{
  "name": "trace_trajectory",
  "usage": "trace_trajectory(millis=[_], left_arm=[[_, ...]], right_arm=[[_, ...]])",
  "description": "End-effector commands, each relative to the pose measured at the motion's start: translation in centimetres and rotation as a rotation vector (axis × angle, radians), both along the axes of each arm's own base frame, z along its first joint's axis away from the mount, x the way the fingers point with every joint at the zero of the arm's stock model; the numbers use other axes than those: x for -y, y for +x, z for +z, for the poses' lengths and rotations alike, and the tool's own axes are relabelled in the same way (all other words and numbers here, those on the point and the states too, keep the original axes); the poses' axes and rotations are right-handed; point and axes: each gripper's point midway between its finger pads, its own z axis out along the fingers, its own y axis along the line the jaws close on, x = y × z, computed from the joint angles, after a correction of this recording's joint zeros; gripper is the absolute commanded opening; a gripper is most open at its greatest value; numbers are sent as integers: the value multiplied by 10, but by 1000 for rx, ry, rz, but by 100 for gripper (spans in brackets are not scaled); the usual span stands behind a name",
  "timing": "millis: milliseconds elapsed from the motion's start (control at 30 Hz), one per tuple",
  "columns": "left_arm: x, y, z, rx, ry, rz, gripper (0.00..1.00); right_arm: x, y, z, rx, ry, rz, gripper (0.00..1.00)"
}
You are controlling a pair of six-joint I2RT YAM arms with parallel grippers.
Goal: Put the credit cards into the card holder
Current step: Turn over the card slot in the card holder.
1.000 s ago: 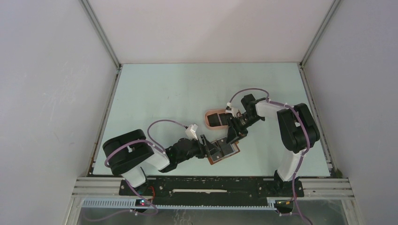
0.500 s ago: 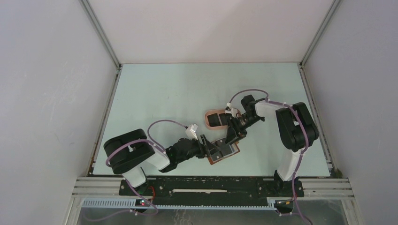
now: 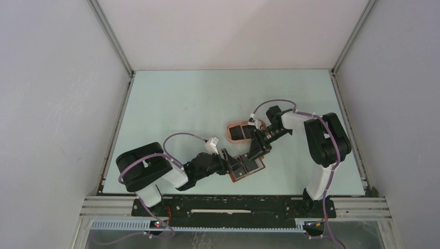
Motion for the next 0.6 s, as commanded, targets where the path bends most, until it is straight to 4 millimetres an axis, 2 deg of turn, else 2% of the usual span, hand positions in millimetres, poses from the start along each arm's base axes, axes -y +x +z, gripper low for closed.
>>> trace_trajectory(millis=[0, 267, 567], left_arm=[[9, 7, 9, 13, -31, 4, 68], [9, 8, 9, 9, -32, 5, 68], [10, 8, 9, 10, -35, 6, 68]], right_arm=[[9, 16, -1, 110, -75, -26, 55], [23, 29, -7, 210, -170, -68, 56], [18, 19, -16, 122, -145, -46, 56]])
